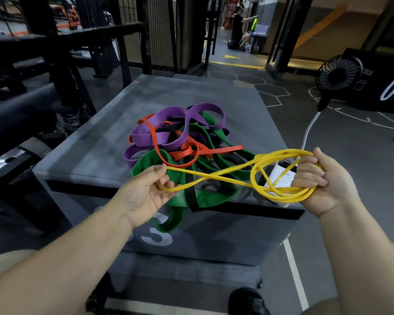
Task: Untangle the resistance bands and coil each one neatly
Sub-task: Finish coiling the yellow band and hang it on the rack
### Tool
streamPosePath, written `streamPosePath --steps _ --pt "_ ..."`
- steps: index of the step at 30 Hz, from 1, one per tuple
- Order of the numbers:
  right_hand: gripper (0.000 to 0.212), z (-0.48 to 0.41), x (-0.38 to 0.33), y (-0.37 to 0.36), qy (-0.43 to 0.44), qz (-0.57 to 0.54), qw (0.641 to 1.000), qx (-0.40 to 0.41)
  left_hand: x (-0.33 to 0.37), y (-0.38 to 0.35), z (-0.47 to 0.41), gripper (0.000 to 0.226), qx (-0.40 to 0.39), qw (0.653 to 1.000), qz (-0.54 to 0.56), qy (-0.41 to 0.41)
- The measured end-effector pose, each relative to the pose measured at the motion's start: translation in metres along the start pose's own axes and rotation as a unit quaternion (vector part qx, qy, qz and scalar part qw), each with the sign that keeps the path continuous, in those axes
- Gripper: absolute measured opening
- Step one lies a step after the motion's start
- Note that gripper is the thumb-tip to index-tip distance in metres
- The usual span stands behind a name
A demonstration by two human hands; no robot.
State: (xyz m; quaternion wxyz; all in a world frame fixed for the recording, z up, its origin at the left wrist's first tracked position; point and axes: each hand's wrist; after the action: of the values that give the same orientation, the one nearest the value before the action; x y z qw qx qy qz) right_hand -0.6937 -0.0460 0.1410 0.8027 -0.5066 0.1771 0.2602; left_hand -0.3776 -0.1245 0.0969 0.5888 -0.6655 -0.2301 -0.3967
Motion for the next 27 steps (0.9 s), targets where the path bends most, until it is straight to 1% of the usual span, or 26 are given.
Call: streamPosePath --steps 3,6,8,10,14,15,17,19,20,22,23,25,27 --pt "0.048 0.003 0.002 -0.005 -0.014 0.023 1.000 -0.006 -0.001 -0.004 0.002 0.027 -0.011 0.996 -0.079 -0.034" --pt "0.048 0.002 0.007 -0.008 -0.033 0.064 0.997 -0.007 -0.003 -0.004 0.004 0.025 -0.040 0.978 -0.183 -0.090" --pt "0.044 0.001 0.010 -0.010 -0.043 0.097 0.994 0.000 -0.003 -0.004 0.005 0.022 -0.054 0.972 -0.211 -0.092" --pt "0.041 0.000 0.013 -0.012 -0.050 0.128 0.991 0.000 -0.003 -0.006 0.007 0.019 -0.065 0.979 -0.185 -0.058" --pt "0.039 0.002 0.021 -0.020 -0.044 0.184 0.982 -0.024 -0.005 -0.009 0.009 0.007 -0.091 0.992 -0.087 0.011" --pt "0.038 0.003 0.023 -0.022 -0.046 0.200 0.978 -0.034 -0.004 -0.009 0.010 0.009 -0.107 0.992 -0.062 0.019" --pt "0.035 0.003 0.028 -0.025 -0.059 0.231 0.968 -0.074 -0.004 -0.010 0.011 0.026 -0.143 0.989 -0.031 0.030" --pt "0.041 0.002 0.035 -0.026 -0.076 0.266 0.953 -0.121 -0.006 -0.015 0.015 0.039 -0.167 0.985 -0.013 0.031" --pt "0.045 0.001 0.039 -0.027 -0.083 0.288 0.945 -0.132 -0.008 -0.018 0.016 0.043 -0.178 0.984 -0.009 0.029" --pt "0.048 -0.001 0.050 -0.030 -0.092 0.339 0.926 -0.138 -0.014 -0.025 0.022 0.043 -0.192 0.981 -0.025 0.020" --pt "0.045 -0.001 0.057 -0.032 -0.090 0.366 0.916 -0.136 -0.017 -0.028 0.024 0.042 -0.196 0.979 -0.043 0.015" --pt "0.032 -0.001 0.071 -0.038 -0.076 0.401 0.905 -0.116 -0.023 -0.033 0.029 0.040 -0.201 0.974 -0.100 0.004" --pt "0.026 0.001 0.083 -0.043 -0.074 0.420 0.899 -0.097 -0.027 -0.038 0.032 0.037 -0.206 0.965 -0.164 -0.020"
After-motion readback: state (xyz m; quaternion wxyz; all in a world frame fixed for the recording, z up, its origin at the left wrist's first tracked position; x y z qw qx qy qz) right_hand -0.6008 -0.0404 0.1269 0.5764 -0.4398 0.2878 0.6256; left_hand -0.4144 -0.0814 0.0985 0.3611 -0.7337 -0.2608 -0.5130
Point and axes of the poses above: each hand's wrist, its own z-axis away from the middle knuckle, its own y-axis out of the back of the hand, x = y × z, and after that the axes turned 14 degrees about -y, right-handed
